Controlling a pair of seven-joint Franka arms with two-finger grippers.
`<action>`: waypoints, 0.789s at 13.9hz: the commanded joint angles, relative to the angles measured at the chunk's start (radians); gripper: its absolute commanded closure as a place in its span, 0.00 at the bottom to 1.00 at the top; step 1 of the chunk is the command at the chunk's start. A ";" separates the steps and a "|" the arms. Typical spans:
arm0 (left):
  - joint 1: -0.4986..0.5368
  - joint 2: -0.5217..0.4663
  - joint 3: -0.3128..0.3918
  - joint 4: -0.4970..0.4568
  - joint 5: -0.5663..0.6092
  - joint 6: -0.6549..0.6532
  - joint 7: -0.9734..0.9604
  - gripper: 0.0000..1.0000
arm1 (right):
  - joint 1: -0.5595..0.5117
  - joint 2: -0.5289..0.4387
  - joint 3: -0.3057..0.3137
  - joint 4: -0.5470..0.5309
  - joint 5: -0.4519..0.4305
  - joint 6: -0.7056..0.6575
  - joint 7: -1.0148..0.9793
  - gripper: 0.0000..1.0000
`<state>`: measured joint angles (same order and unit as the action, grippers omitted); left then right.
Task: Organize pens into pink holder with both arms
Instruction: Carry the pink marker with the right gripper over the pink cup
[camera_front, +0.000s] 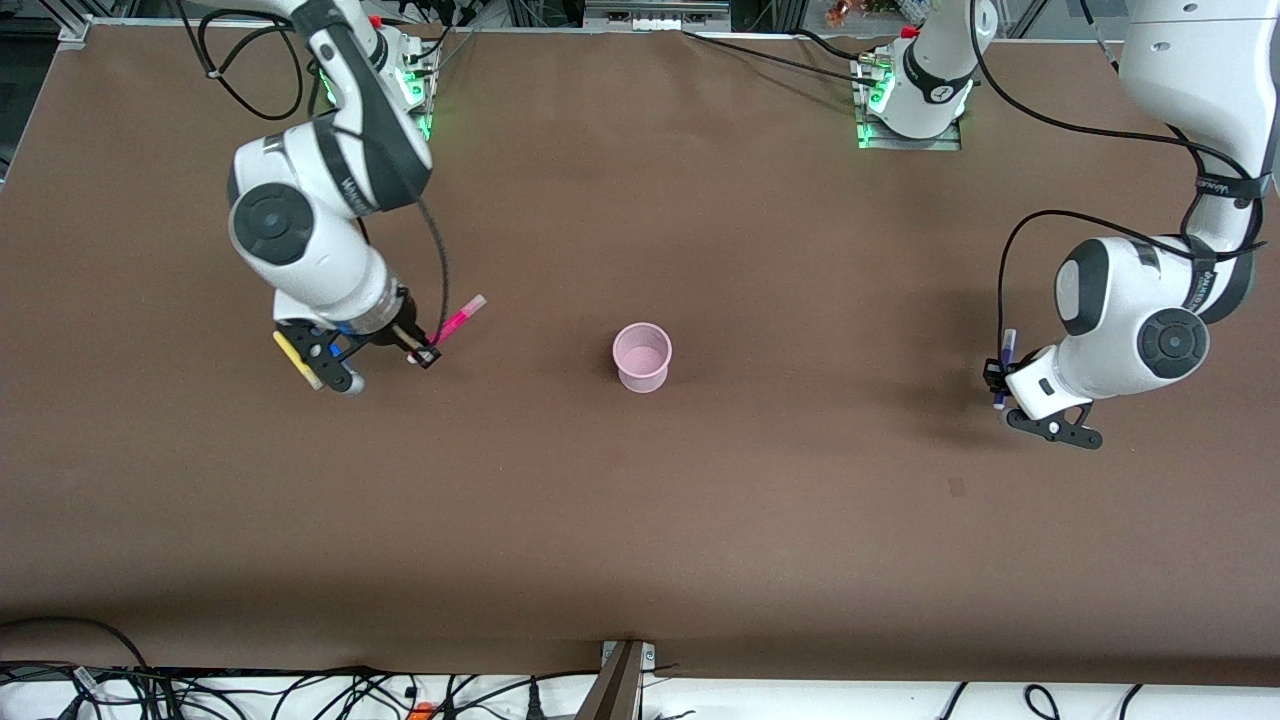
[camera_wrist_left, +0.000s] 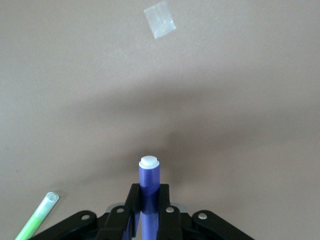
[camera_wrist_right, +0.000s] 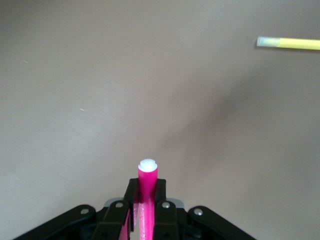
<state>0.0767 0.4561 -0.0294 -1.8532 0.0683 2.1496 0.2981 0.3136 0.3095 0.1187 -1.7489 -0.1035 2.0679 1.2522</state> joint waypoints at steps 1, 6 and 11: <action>0.011 -0.028 -0.024 0.049 -0.051 -0.072 0.088 1.00 | 0.111 0.055 -0.004 0.112 -0.157 -0.025 0.197 1.00; 0.020 -0.036 -0.024 0.101 -0.165 -0.146 0.284 1.00 | 0.222 0.155 -0.005 0.290 -0.252 -0.025 0.458 1.00; 0.075 -0.025 -0.023 0.101 -0.369 -0.146 0.591 1.00 | 0.301 0.282 -0.011 0.400 -0.398 -0.020 0.702 1.00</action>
<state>0.1211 0.4292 -0.0443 -1.7604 -0.2376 2.0226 0.7678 0.5717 0.5222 0.1206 -1.4274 -0.4367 2.0685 1.8592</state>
